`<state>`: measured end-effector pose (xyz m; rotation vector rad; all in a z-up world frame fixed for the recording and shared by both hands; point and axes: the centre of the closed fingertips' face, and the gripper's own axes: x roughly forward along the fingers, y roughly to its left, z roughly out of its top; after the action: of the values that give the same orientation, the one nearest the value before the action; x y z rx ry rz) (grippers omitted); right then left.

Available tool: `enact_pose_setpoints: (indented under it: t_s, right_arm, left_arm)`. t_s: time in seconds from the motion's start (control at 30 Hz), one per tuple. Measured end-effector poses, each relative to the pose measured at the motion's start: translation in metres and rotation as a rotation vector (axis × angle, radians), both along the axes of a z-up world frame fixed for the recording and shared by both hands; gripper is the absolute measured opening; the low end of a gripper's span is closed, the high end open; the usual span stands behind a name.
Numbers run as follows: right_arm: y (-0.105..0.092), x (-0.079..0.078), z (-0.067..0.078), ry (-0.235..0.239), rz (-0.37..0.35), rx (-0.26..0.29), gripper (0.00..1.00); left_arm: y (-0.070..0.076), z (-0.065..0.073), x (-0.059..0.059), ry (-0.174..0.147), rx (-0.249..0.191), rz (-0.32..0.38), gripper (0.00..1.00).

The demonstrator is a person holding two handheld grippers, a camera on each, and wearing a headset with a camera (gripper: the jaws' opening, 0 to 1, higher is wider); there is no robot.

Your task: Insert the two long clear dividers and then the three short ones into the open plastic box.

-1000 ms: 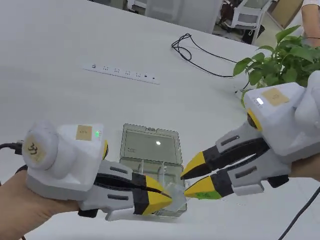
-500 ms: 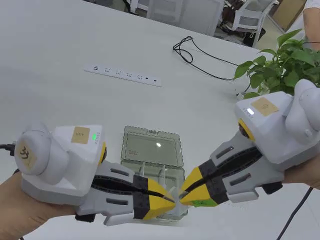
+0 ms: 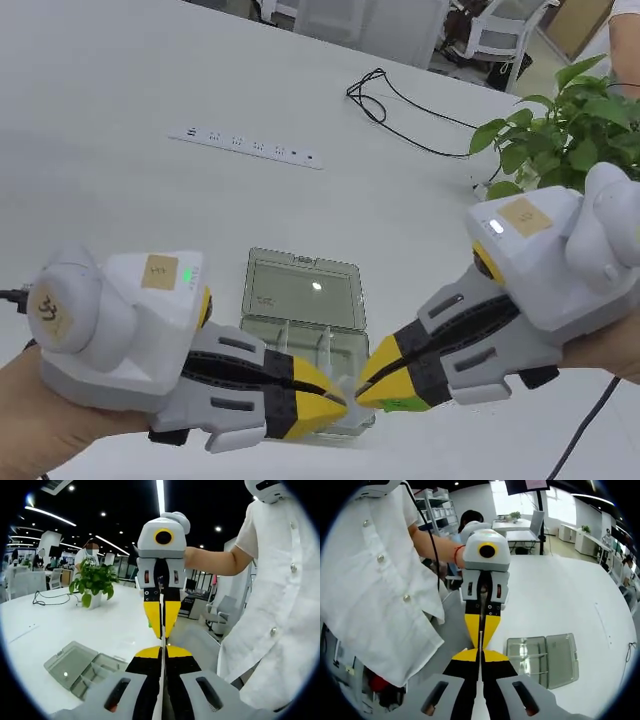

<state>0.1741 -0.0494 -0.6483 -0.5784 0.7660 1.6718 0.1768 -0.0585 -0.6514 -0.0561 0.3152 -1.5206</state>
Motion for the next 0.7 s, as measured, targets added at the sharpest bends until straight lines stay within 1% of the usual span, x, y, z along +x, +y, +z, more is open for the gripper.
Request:
enact_pose_setpoints:
  t_s: [0.07, 0.17, 0.3, 0.43, 0.6, 0.7]
  right_arm:
    - [0.000, -0.001, -0.001, -0.002, 0.002, -0.002, 0.03]
    - [0.001, 0.000, -0.002, -0.007, 0.004, -0.005, 0.03]
    - [0.002, 0.001, -0.001, -0.012, 0.000, -0.002, 0.03]
    - [0.002, 0.001, 0.000, -0.017, -0.002, -0.003, 0.03]
    - [0.001, 0.005, 0.002, -0.027, -0.015, 0.002, 0.03]
    - [0.000, 0.009, 0.005, -0.037, -0.030, 0.007, 0.03]
  left_arm:
    - [0.000, -0.001, -0.001, 0.005, 0.003, -0.002, 0.00]
    - [0.001, -0.001, -0.001, -0.002, 0.004, 0.005, 0.00]
    - [0.004, 0.000, 0.000, 0.006, -0.004, 0.022, 0.00]
    - [0.007, -0.001, 0.002, 0.012, 0.001, 0.041, 0.01]
    - [0.014, -0.005, 0.005, 0.030, 0.016, 0.071, 0.04]
    - [0.018, -0.007, 0.006, 0.025, 0.030, 0.084, 0.06]
